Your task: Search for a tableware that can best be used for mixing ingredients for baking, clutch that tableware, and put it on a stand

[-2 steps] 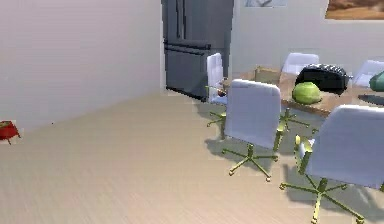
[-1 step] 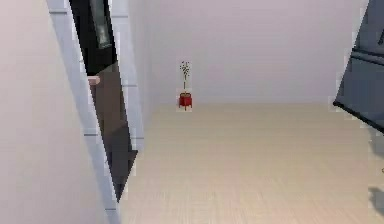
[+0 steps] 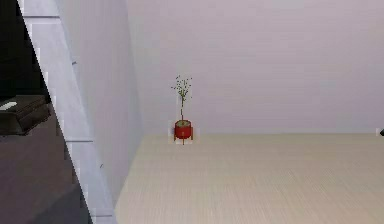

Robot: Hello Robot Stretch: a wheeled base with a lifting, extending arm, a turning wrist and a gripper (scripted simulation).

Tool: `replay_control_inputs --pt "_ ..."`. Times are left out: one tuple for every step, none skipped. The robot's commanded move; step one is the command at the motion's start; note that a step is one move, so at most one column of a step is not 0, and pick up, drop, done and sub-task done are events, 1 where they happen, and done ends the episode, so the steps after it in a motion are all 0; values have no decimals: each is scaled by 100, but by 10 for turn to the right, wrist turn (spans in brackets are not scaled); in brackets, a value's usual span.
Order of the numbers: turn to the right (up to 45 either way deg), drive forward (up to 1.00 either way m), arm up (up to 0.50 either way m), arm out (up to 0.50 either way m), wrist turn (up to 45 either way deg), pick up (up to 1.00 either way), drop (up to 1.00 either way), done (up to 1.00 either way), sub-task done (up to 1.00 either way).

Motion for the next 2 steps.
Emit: replay_control_inputs --pt "0 20 0 0 0 0 0 0 0" --pt "-450 0 0 0 0 0 0 0 0"
